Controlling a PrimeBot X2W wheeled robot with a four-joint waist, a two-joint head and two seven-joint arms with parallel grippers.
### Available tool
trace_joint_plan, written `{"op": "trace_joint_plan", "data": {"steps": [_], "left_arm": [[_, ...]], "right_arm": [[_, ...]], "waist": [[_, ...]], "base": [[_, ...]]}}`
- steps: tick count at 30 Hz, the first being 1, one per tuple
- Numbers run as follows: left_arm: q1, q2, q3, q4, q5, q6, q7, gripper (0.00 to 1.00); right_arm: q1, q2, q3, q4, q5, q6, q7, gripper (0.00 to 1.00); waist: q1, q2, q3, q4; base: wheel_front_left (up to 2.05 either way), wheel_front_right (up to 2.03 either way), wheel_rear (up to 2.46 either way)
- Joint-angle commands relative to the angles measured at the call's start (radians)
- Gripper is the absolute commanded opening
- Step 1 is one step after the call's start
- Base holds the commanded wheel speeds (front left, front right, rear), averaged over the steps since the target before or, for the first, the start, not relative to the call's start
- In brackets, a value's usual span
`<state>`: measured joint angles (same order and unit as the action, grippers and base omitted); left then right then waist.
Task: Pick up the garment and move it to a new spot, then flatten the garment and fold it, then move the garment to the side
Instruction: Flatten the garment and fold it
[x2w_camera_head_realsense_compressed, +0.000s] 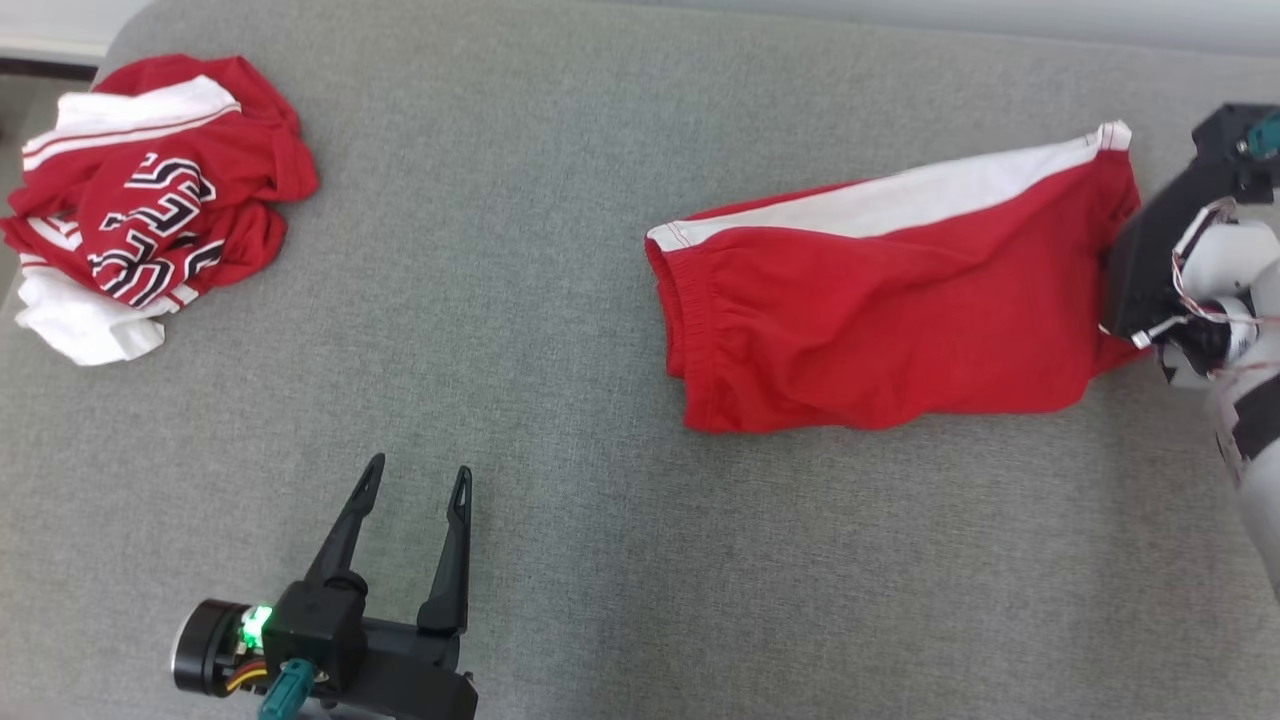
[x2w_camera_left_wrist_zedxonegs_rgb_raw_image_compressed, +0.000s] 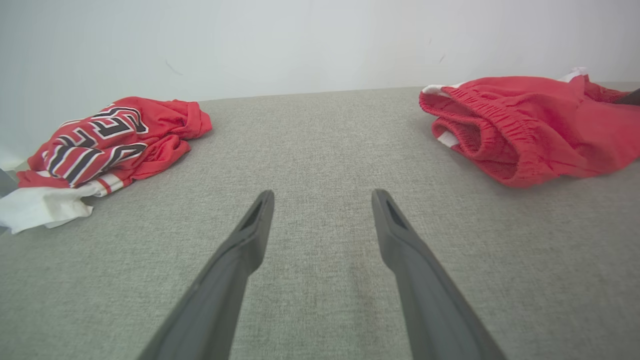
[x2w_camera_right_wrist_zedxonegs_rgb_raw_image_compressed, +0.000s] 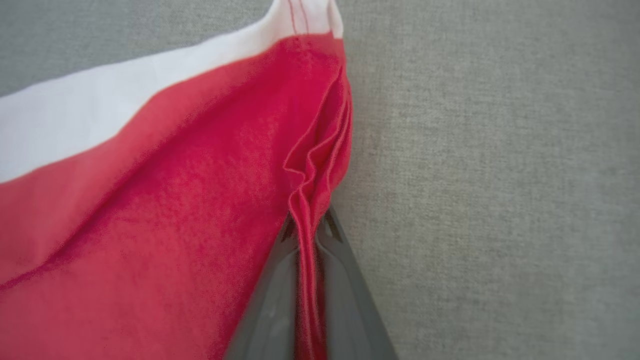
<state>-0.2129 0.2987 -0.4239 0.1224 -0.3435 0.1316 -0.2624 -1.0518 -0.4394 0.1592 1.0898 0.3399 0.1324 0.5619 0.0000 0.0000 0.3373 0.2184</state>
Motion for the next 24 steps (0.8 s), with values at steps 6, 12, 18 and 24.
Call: {"op": "trace_joint_plan", "data": {"steps": [6, 12, 18, 24], "left_arm": [[0.031, -0.015, 0.010, 0.024, -0.003, -0.013, -0.004, 1.00], [0.068, -0.024, 0.023, 0.037, -0.006, -0.017, -0.004, 1.00], [0.095, -0.040, 0.026, 0.043, -0.007, -0.023, -0.004, 1.00], [0.115, -0.055, 0.024, 0.053, -0.005, -0.032, -0.003, 1.00]], "right_arm": [[0.075, -0.042, -0.049, -0.006, -0.057, -0.003, -0.057, 0.00], [0.146, -0.081, -0.097, -0.030, -0.122, -0.003, -0.101, 0.00], [0.202, -0.106, -0.169, -0.095, -0.236, -0.003, -0.167, 0.00], [0.241, -0.012, -0.169, -0.206, -0.273, -0.003, -0.136, 0.00]], "waist": [[0.0000, 0.0000, -0.066, -0.032], [0.0000, 0.0000, -0.133, -0.059], [0.0000, 0.0000, -0.184, -0.066], [0.0000, 0.0000, -0.218, -0.067]], "base": [[0.00, 0.00, 0.00], [0.00, 0.00, 0.00], [0.00, 0.00, 0.00], [0.00, 0.00, 0.00]]}}
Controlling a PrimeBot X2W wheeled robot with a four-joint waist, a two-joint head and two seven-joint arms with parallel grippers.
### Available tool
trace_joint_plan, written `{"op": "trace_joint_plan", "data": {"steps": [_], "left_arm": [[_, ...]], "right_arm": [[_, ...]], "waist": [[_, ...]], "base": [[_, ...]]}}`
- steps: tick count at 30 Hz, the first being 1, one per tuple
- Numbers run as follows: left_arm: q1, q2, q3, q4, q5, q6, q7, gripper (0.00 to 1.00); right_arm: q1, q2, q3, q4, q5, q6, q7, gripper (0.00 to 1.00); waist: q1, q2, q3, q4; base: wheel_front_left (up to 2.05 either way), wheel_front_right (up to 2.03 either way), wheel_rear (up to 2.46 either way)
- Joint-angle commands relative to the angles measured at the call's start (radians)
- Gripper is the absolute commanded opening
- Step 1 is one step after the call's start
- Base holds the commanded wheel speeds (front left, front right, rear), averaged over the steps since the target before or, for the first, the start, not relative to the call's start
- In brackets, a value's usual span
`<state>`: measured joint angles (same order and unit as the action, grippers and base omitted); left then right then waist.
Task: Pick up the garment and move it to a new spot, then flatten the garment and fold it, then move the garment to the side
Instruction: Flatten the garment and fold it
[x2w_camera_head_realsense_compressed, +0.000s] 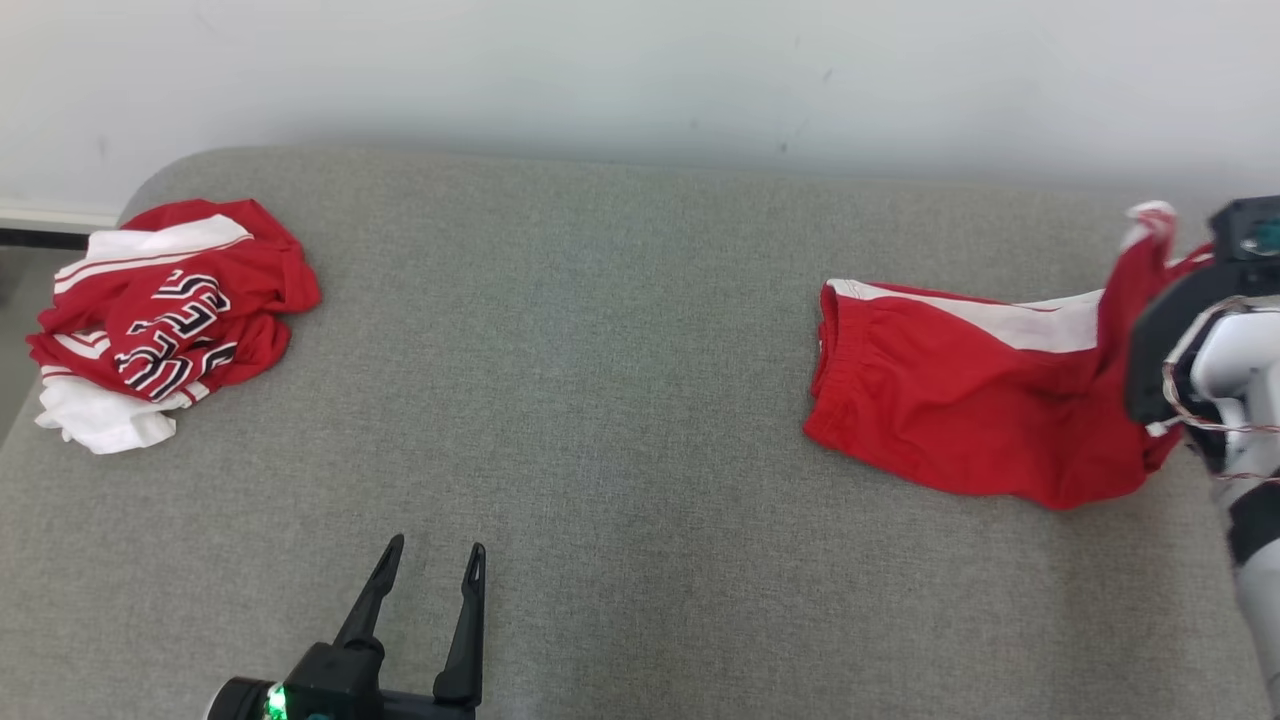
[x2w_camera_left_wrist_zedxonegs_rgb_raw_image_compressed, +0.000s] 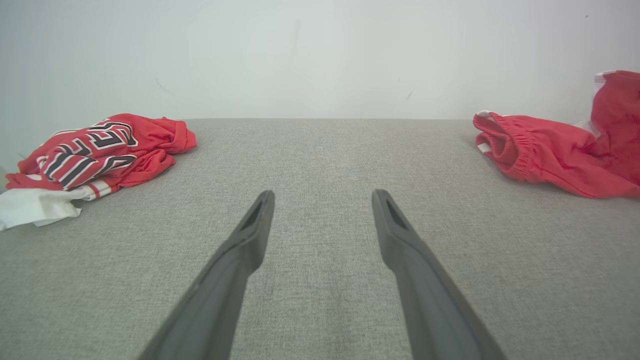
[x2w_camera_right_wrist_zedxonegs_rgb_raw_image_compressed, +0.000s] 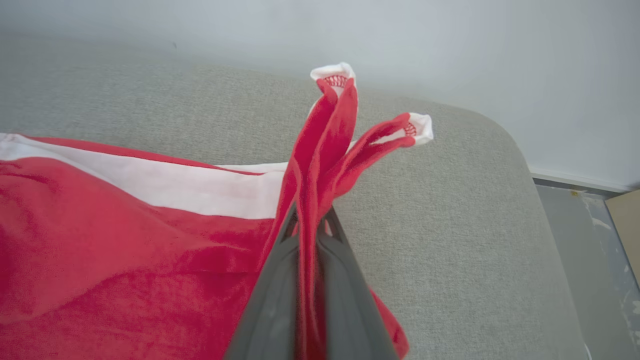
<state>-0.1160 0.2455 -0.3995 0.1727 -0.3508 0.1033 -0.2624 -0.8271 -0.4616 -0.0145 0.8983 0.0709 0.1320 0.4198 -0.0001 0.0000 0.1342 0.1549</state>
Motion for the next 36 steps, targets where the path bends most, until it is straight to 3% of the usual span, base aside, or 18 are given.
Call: {"op": "trace_joint_plan", "data": {"steps": [1, 12, 21, 31, 32, 33, 36], "left_arm": [[0.017, -0.003, 0.000, 0.005, 0.003, -0.004, -0.004, 1.00], [0.010, -0.031, 0.011, 0.020, 0.001, -0.030, -0.003, 1.00], [-0.002, -0.056, 0.035, 0.031, 0.012, -0.044, -0.004, 1.00], [-0.001, -0.078, 0.057, 0.042, 0.030, -0.060, -0.004, 1.00], [-0.002, -0.081, 0.060, 0.043, 0.031, -0.064, -0.004, 1.00], [-0.003, -0.082, 0.062, 0.045, 0.032, -0.066, -0.004, 1.00], [-0.004, -0.088, 0.070, 0.049, 0.035, -0.070, -0.004, 1.00]], "right_arm": [[0.022, 0.028, 0.013, -0.037, -0.001, -0.002, 0.017, 0.00], [0.040, 0.169, 0.102, -0.203, 0.038, -0.002, 0.134, 0.00], [0.001, 0.255, 0.106, -0.157, -0.006, -0.002, 0.124, 0.00], [0.001, 0.304, 0.146, -0.092, -0.005, -0.002, 0.135, 0.00], [0.001, 0.309, 0.150, -0.089, 0.006, -0.002, 0.132, 0.64], [-0.001, 0.316, 0.147, -0.091, 0.019, -0.002, 0.125, 1.00], [-0.013, 0.332, 0.147, -0.115, 0.087, -0.002, 0.119, 1.00]], "waist": [[0.0001, 0.0000, -0.019, -0.003], [0.0001, 0.0000, -0.007, 0.037], [0.0001, 0.0000, 0.022, 0.088], [0.0001, 0.0000, 0.026, 0.091], [0.0001, 0.0000, 0.027, 0.090], [0.0001, 0.0000, 0.027, 0.088], [0.0001, 0.0000, 0.022, 0.081]], "base": [[0.00, 0.00, 0.00], [0.00, 0.00, 0.00], [0.00, 0.00, 0.00], [0.00, 0.00, 0.00], [0.00, 0.00, 0.00], [0.00, 0.00, 0.00], [0.00, 0.00, 0.00]]}}
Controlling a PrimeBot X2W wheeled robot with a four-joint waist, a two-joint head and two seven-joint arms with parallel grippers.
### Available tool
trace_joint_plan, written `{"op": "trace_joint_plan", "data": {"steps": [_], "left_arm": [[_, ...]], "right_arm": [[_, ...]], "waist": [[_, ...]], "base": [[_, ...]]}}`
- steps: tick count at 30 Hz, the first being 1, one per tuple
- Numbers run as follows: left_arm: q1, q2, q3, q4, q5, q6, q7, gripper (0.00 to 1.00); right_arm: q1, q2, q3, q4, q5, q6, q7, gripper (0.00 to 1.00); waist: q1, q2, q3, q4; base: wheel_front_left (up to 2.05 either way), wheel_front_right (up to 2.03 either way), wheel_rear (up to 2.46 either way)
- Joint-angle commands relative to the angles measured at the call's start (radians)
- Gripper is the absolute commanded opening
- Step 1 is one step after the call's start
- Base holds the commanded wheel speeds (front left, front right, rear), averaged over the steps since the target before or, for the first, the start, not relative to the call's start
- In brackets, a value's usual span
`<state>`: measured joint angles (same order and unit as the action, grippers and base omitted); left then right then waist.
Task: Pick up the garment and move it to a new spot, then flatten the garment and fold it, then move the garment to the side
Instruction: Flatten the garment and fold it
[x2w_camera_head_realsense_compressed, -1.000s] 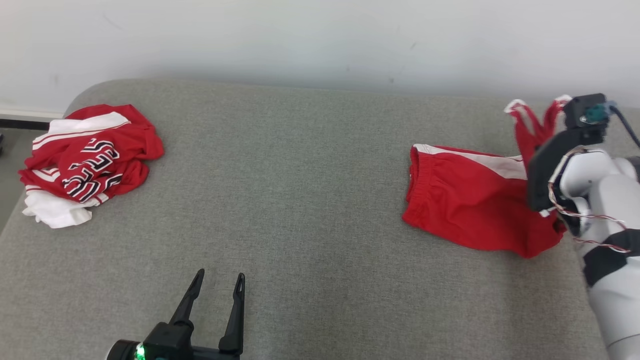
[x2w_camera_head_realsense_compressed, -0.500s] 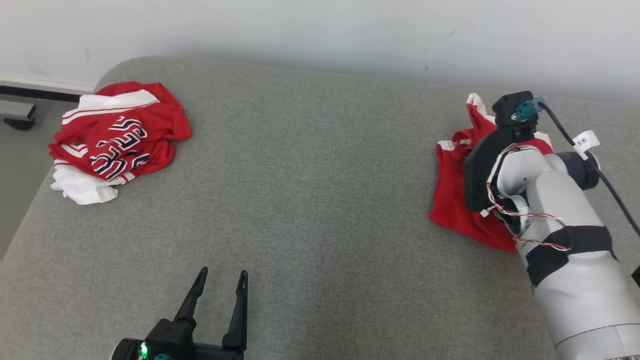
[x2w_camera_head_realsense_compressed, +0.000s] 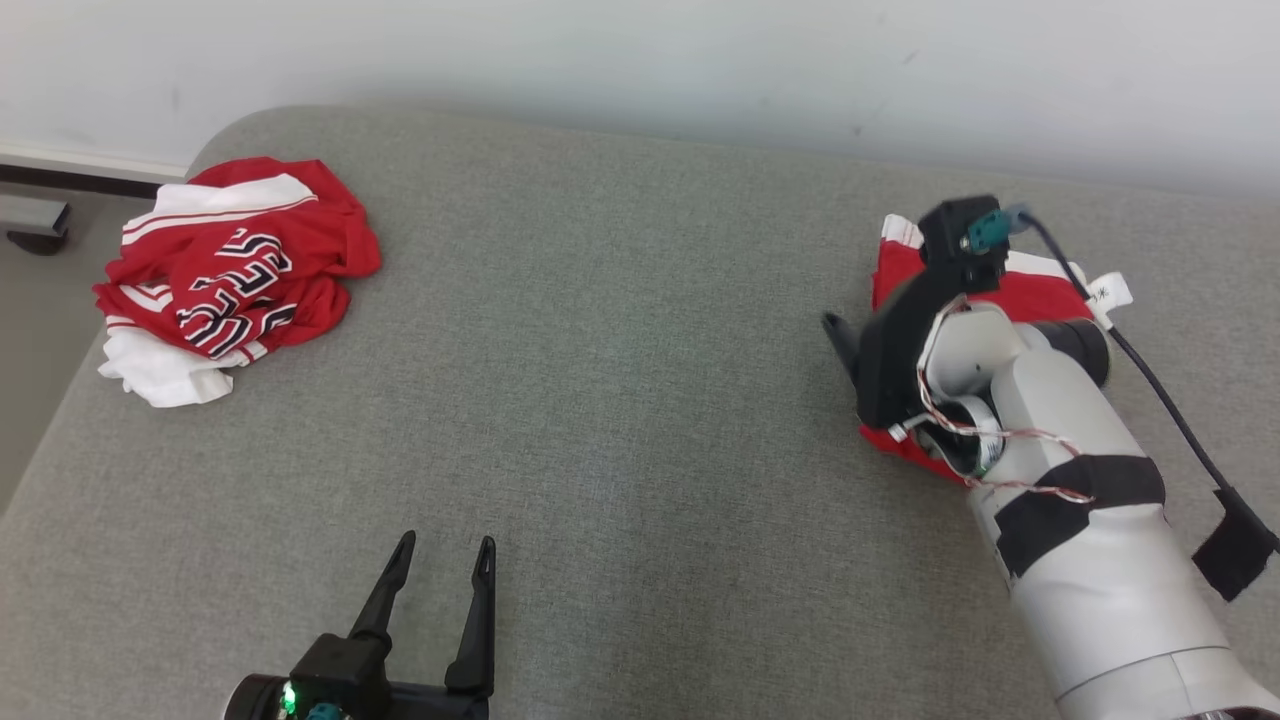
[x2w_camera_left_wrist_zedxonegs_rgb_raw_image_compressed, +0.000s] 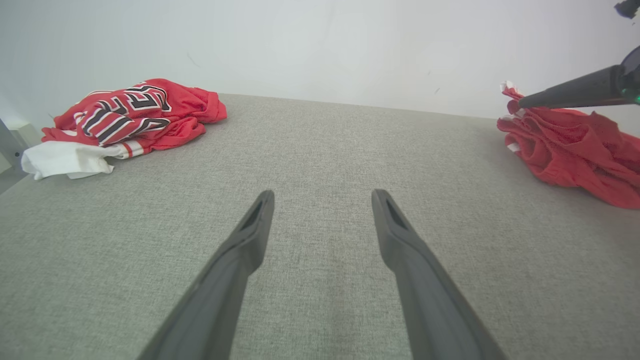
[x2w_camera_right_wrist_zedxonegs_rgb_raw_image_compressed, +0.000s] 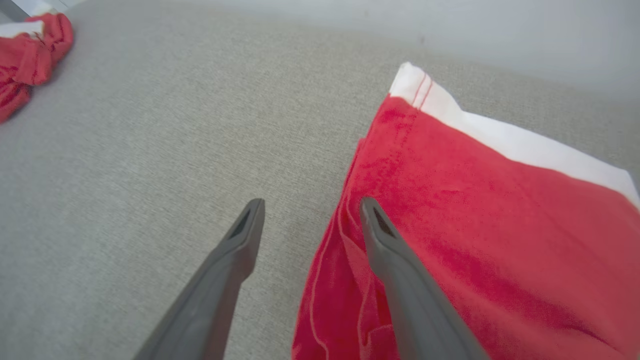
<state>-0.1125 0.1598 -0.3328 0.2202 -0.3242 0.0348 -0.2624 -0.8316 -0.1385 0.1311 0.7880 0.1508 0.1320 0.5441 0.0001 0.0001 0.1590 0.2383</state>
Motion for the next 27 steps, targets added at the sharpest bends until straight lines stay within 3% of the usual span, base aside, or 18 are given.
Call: {"op": "trace_joint_plan", "data": {"steps": [1, 3, 6, 11, 12, 14, 18, 27], "left_arm": [[-0.005, -0.003, 0.006, 0.003, 0.008, -0.003, -0.004, 1.00], [0.002, -0.004, 0.014, 0.005, 0.009, -0.006, -0.004, 1.00], [0.009, -0.006, 0.022, 0.004, 0.014, -0.007, -0.004, 1.00], [0.011, -0.017, 0.029, -0.002, 0.028, -0.018, -0.004, 1.00], [0.010, -0.021, 0.029, -0.002, 0.030, -0.022, -0.004, 1.00], [0.007, -0.026, 0.030, -0.003, 0.035, -0.025, -0.004, 1.00], [-0.005, -0.034, 0.036, -0.002, 0.041, -0.034, -0.004, 1.00], [-0.010, -0.042, 0.054, 0.011, 0.056, -0.049, -0.004, 1.00]], "right_arm": [[-0.014, 0.017, -0.002, -0.022, 0.046, -0.002, -0.006, 1.00], [-0.017, 0.017, -0.004, -0.073, 0.114, -0.002, -0.003, 1.00], [-0.001, -0.056, -0.009, -0.158, 0.144, -0.002, -0.020, 1.00], [0.107, -0.181, -0.050, -0.238, 0.048, -0.002, -0.071, 1.00], [0.128, -0.196, -0.057, -0.237, 0.030, -0.002, -0.080, 0.77], [0.167, -0.212, -0.051, -0.235, -0.003, -0.002, -0.108, 0.00], [0.221, -0.208, 0.000, -0.201, -0.056, -0.002, -0.158, 0.00], [0.208, -0.101, 0.164, -0.148, -0.035, -0.002, -0.247, 0.00]], "waist": [[-0.0001, -0.0001, -0.005, -0.006], [-0.0001, -0.0001, -0.012, -0.015], [-0.0001, -0.0001, -0.018, -0.024], [-0.0001, -0.0001, -0.016, -0.028], [-0.0001, -0.0001, -0.013, -0.027], [-0.0001, -0.0001, -0.003, -0.025], [-0.0001, -0.0001, 0.015, -0.021], [-0.0001, -0.0001, 0.014, -0.018]], "base": [[0.00, 0.00, 0.00], [0.00, 0.00, 0.00], [0.00, 0.00, 0.00], [0.00, 0.00, 0.00], [0.00, 0.00, 0.00], [0.00, 0.00, 0.00], [0.00, 0.00, 0.00], [0.00, 0.00, 0.00]]}}
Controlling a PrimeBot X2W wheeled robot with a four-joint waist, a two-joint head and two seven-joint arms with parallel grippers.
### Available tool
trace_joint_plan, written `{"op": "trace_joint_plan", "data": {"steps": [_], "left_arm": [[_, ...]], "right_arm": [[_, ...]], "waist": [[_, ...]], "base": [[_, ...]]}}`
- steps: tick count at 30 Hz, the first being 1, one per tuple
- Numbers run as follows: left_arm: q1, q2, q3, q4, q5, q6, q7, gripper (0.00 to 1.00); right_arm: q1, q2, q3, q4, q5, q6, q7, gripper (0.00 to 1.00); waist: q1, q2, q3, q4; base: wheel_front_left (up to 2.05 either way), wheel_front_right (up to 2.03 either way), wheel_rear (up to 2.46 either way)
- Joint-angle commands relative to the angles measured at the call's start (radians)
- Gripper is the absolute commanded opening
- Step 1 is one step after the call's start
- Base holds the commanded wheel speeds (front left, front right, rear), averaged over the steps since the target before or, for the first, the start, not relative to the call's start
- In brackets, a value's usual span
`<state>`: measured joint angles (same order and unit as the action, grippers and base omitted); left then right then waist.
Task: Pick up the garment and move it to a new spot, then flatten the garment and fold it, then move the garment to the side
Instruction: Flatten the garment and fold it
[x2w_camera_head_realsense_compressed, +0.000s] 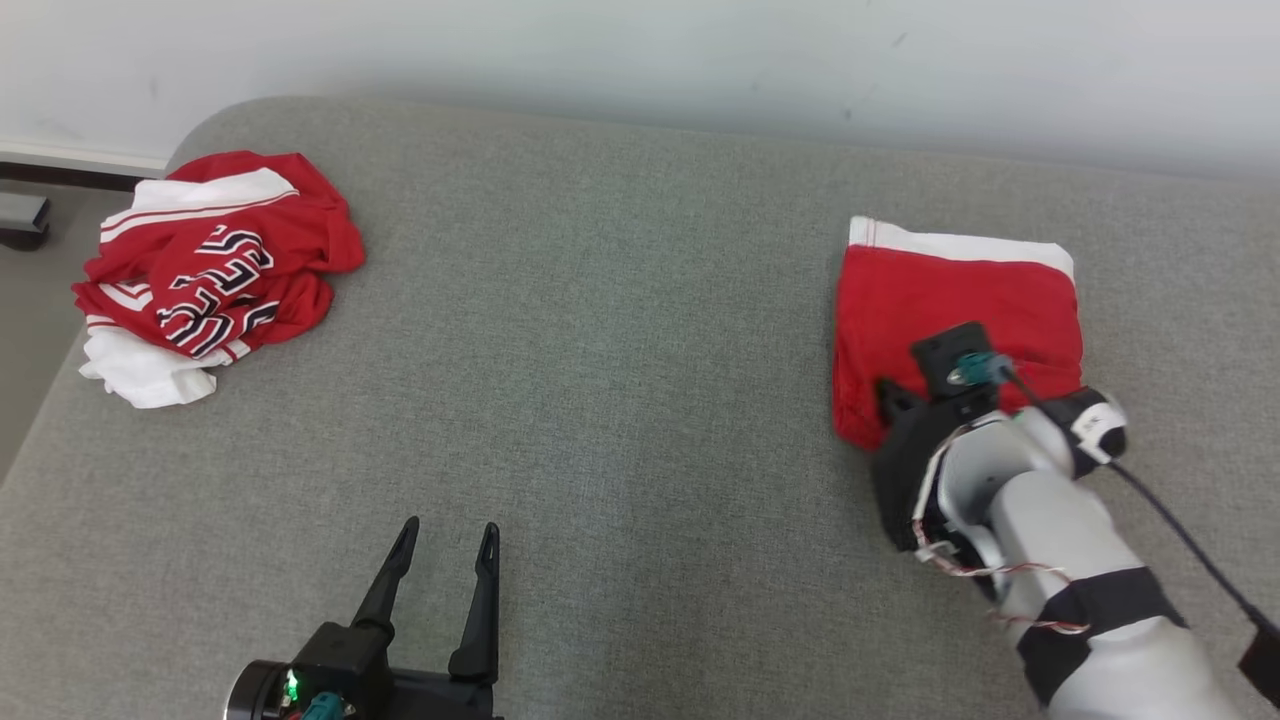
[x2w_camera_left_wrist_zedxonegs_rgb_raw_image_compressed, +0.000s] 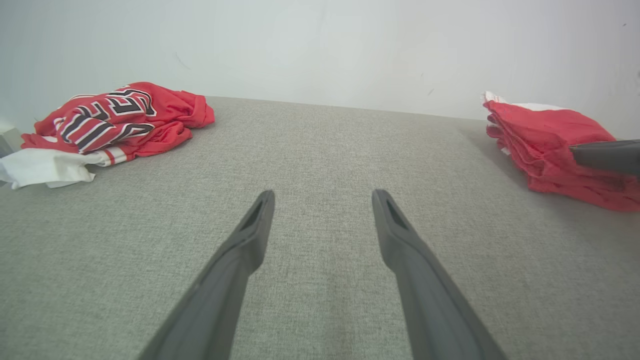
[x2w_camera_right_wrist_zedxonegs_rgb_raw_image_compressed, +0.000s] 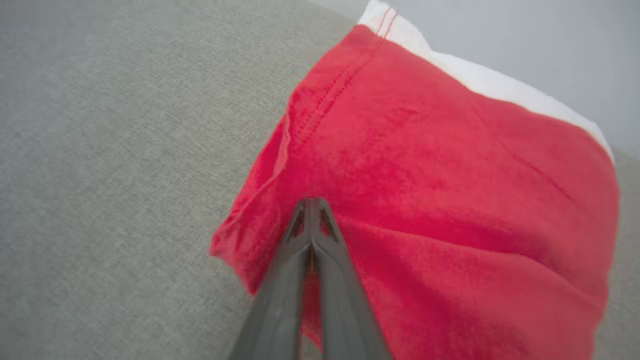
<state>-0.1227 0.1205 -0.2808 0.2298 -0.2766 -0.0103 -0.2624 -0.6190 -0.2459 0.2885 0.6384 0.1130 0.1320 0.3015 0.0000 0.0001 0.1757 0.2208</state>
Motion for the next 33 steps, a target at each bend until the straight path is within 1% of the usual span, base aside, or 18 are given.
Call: {"op": "trace_joint_plan", "data": {"steps": [1, 6, 9, 12, 13, 14, 15, 19, 22, 25, 27, 30, 33], "left_arm": [[0.001, -0.004, 0.003, 0.003, 0.010, -0.006, -0.004, 1.00], [0.010, -0.007, 0.008, 0.008, 0.017, -0.014, -0.004, 1.00], [0.017, -0.007, 0.011, 0.010, 0.019, -0.014, -0.004, 1.00], [0.028, -0.007, 0.018, 0.009, 0.019, -0.013, -0.004, 1.00], [0.032, -0.008, 0.021, 0.008, 0.019, -0.012, -0.004, 1.00], [0.039, -0.009, 0.024, 0.007, 0.019, -0.011, -0.004, 1.00], [0.045, -0.010, 0.028, 0.005, 0.019, -0.010, -0.004, 1.00], [0.067, -0.012, 0.045, 0.002, 0.008, -0.014, -0.004, 1.00], [0.084, -0.010, 0.063, -0.017, 0.010, -0.022, -0.004, 1.00], [0.103, -0.010, 0.092, -0.043, 0.010, -0.021, -0.004, 1.00], [0.116, -0.014, 0.114, -0.065, 0.012, -0.021, -0.004, 1.00], [0.133, -0.020, 0.145, -0.098, 0.022, -0.027, -0.004, 1.00], [0.150, -0.023, 0.171, -0.112, 0.028, -0.037, -0.003, 1.00]], "right_arm": [[-0.007, 0.019, 0.029, 0.004, 0.009, -0.002, -0.011, 0.00], [0.011, 0.063, 0.136, -0.002, 0.045, -0.002, -0.032, 0.00], [0.029, 0.072, 0.164, -0.013, 0.072, -0.002, -0.043, 0.00], [0.065, 0.084, 0.168, -0.056, 0.112, -0.002, -0.074, 0.00], [0.081, 0.085, 0.158, -0.076, 0.118, -0.002, -0.087, 0.25], [0.103, 0.086, 0.145, -0.098, 0.124, -0.002, -0.105, 0.55], [0.129, 0.089, 0.124, -0.118, 0.131, -0.002, -0.120, 1.00], [0.244, 0.118, 0.016, -0.204, 0.130, -0.002, -0.181, 1.00], [0.332, 0.146, -0.098, -0.274, 0.098, -0.002, -0.225, 1.00], [0.414, 0.179, -0.191, -0.351, 0.094, -0.002, -0.273, 1.00], [0.460, 0.188, -0.244, -0.396, 0.088, -0.002, -0.303, 1.00], [0.523, 0.194, -0.311, -0.448, 0.077, -0.002, -0.338, 1.00], [0.572, 0.197, -0.344, -0.484, 0.099, -0.002, -0.366, 1.00]], "waist": [[0.0000, -0.0001, -0.006, 0.000], [0.0000, -0.0001, -0.024, 0.001], [0.0000, -0.0001, -0.034, 0.000], [0.0000, -0.0001, -0.055, -0.004], [0.0000, -0.0001, -0.063, -0.007], [0.0000, -0.0001, -0.073, -0.012], [0.0000, -0.0001, -0.082, -0.016], [0.0000, -0.0001, -0.126, -0.043], [0.0000, -0.0001, -0.154, -0.062], [0.0000, -0.0001, -0.180, -0.086], [0.0000, -0.0001, -0.191, -0.102], [0.0000, -0.0001, -0.202, -0.120], [0.0000, -0.0001, -0.213, -0.138]], "base": [[0.00, 0.00, 0.00], [0.00, 0.00, 0.00], [0.00, 0.00, 0.00], [0.00, 0.00, 0.00], [0.00, 0.00, 0.00], [0.00, 0.00, 0.00], [0.00, 0.00, 0.00], [0.00, 0.00, 0.00], [0.00, 0.00, 0.00], [0.00, 0.00, 0.00], [0.00, 0.00, 0.00], [0.00, 0.00, 0.00], [0.00, 0.00, 0.00]]}}
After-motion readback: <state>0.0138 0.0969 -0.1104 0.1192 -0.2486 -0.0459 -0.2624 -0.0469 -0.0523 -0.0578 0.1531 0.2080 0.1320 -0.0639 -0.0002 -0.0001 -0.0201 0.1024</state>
